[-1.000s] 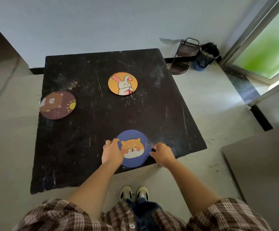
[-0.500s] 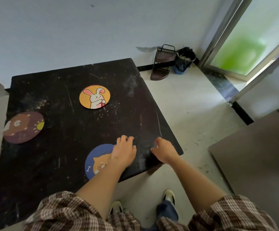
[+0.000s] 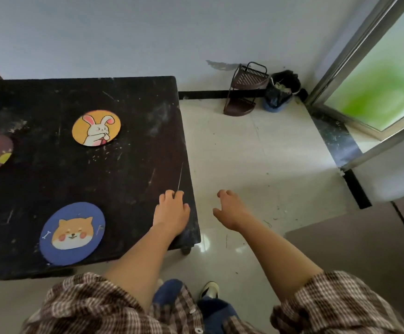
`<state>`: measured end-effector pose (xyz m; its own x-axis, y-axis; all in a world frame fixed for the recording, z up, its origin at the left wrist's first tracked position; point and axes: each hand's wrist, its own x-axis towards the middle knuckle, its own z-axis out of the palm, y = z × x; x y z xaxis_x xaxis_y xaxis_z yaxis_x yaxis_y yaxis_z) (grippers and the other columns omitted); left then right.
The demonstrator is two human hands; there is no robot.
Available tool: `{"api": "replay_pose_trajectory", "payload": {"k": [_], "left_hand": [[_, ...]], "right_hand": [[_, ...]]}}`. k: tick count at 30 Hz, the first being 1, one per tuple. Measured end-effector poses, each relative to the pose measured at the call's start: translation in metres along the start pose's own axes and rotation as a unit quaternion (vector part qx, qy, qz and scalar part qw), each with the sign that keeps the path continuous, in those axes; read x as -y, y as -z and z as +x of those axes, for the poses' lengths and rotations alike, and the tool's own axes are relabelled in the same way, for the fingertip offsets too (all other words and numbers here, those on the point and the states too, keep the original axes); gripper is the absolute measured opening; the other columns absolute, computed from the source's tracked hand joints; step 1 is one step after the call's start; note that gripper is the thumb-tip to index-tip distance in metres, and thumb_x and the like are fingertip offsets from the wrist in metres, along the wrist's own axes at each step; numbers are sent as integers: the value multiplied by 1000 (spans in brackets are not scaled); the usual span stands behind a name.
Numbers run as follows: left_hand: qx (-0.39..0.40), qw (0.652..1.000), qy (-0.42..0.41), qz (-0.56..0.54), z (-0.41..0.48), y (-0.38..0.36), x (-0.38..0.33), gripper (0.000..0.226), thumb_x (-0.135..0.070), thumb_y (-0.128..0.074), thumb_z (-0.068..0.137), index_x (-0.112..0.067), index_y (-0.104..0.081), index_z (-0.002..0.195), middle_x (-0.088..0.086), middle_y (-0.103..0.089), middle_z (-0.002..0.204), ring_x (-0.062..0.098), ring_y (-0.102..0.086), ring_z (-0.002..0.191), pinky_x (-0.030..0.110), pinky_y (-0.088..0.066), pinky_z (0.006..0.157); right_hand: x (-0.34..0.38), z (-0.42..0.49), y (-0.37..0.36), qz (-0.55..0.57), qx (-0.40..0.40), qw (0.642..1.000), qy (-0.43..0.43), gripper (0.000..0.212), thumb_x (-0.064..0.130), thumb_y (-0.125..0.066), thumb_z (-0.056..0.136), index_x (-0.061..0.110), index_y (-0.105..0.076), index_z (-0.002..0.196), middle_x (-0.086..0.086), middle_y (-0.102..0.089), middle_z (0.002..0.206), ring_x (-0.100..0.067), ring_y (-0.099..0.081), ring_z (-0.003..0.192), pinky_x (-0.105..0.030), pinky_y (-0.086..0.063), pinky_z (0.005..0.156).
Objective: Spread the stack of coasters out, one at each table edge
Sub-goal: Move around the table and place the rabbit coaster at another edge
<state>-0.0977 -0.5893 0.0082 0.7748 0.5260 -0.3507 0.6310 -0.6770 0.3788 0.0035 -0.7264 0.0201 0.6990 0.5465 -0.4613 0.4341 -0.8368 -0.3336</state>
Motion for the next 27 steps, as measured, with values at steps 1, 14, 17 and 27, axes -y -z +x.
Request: {"api": "replay_pose_trajectory", "payload": {"k": [1, 14, 17, 27], "left_hand": [[-1, 1000, 5, 0, 3, -2, -7, 44, -30, -39, 95, -16, -37, 137, 8, -36, 139, 27, -35, 123, 41, -42, 95], [-80, 994, 65, -28, 109, -11, -51, 44, -29, -39, 94, -13, -38, 136, 11, -39, 138, 28, -37, 120, 41, -42, 93], [-98, 990, 96, -44, 142, 0, -48, 44, -29, -40, 95, -15, -38, 136, 11, -39, 139, 28, -37, 122, 41, -42, 94], [-125, 964, 213, -102, 200, 37, -22, 43, -32, -40, 95, -19, -38, 137, 8, -40, 140, 26, -36, 126, 42, -42, 98]], "right_hand": [[-8, 5, 6, -7, 3, 1000, 10, 49, 25, -53, 91, 8, -37, 134, -14, -42, 139, -32, -43, 124, -42, -41, 101], [-30, 128, 64, -93, 23, 991, 98, 49, 30, -52, 89, 10, -39, 132, -13, -45, 134, -31, -42, 122, -45, -43, 95], [-21, 164, 80, -104, 37, 987, 112, 49, 30, -52, 89, 11, -39, 133, -13, -45, 134, -31, -42, 123, -45, -43, 95], [51, 254, 117, -154, 39, 967, 202, 50, 29, -55, 89, 11, -40, 133, -14, -48, 134, -32, -48, 119, -44, -47, 94]]}}
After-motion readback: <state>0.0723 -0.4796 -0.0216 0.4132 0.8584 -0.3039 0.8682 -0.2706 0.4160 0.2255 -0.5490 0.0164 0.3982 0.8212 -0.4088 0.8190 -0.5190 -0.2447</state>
